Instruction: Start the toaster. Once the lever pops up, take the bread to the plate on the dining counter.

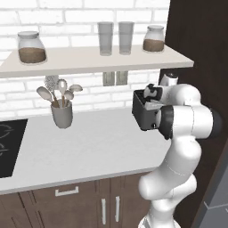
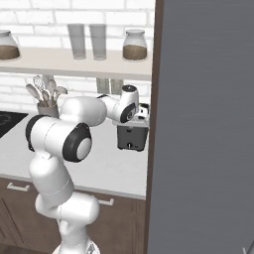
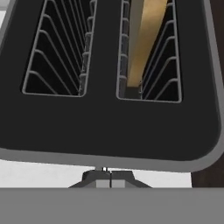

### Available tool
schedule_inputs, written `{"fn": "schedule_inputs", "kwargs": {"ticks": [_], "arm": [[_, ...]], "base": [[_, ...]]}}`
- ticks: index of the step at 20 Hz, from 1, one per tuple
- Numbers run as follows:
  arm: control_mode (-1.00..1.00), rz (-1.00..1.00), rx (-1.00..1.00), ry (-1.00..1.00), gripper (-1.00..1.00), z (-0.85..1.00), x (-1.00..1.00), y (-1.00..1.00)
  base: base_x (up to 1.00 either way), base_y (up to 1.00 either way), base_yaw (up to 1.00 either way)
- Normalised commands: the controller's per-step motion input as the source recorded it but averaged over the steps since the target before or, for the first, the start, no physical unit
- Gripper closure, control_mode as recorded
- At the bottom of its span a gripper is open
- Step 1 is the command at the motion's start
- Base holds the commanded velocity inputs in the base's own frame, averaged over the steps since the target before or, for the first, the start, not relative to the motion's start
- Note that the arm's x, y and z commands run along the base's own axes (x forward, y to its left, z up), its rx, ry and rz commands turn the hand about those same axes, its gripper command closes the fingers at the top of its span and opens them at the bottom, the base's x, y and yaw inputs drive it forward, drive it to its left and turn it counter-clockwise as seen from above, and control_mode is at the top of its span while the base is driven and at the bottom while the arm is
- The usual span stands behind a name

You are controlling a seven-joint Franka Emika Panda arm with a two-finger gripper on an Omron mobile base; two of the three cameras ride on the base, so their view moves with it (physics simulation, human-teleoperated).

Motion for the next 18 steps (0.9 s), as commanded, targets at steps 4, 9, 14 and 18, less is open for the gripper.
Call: {"fn": "schedule_inputs", "kwargs": {"ticks": [4,9,14,18], "arm": [[-1.0,0.0,-0.05,0.01,1.0,-0.81,0.01,0.0],[-1.0,0.0,-0.04,0.01,1.0,-0.9,0.11,0.05],[-1.0,0.0,-0.05,0.03,1.0,-0.99,0.02,0.11],[-1.0,0.0,0.0,0.0,1.0,-1.0,0.0,0.22]], "base": [[0.0,0.0,0.0],[0.0,0.0,0.0],[0.0,0.0,0.0],[0.0,0.0,0.0]]}}
